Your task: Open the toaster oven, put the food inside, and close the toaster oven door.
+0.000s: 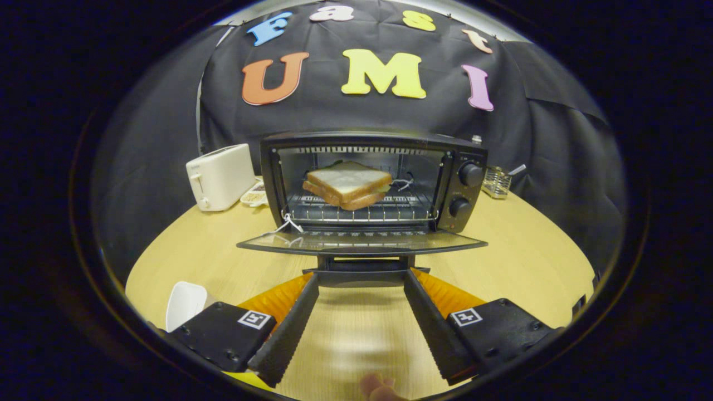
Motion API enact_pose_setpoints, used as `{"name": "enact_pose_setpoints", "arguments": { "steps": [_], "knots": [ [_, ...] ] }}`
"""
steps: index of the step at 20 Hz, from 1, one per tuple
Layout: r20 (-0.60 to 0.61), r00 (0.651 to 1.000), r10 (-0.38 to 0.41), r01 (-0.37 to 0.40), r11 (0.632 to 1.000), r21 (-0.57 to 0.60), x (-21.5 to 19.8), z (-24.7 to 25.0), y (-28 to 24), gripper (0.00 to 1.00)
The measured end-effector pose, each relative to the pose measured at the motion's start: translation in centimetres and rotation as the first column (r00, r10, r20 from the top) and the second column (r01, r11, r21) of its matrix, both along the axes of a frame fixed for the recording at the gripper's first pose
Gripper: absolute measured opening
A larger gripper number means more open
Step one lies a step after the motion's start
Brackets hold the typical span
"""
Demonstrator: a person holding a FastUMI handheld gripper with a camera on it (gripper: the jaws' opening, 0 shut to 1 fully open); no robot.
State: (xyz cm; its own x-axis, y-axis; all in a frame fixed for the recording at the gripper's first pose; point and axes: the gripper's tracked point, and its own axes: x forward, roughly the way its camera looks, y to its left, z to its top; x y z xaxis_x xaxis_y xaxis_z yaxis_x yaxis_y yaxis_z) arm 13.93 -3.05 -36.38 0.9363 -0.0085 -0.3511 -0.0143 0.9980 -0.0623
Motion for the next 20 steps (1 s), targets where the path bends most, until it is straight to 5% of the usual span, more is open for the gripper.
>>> {"name": "enact_pose_setpoints", "arguments": {
  "steps": [12,20],
  "knots": [
    [0.093,0.995,-0.040,0.034,0.998,0.056,4.0,7.8,0.0,1.00],
    [0.086,0.995,-0.042,0.037,0.998,0.056,1.3,11.2,-1.1,1.00]
  ]
}}
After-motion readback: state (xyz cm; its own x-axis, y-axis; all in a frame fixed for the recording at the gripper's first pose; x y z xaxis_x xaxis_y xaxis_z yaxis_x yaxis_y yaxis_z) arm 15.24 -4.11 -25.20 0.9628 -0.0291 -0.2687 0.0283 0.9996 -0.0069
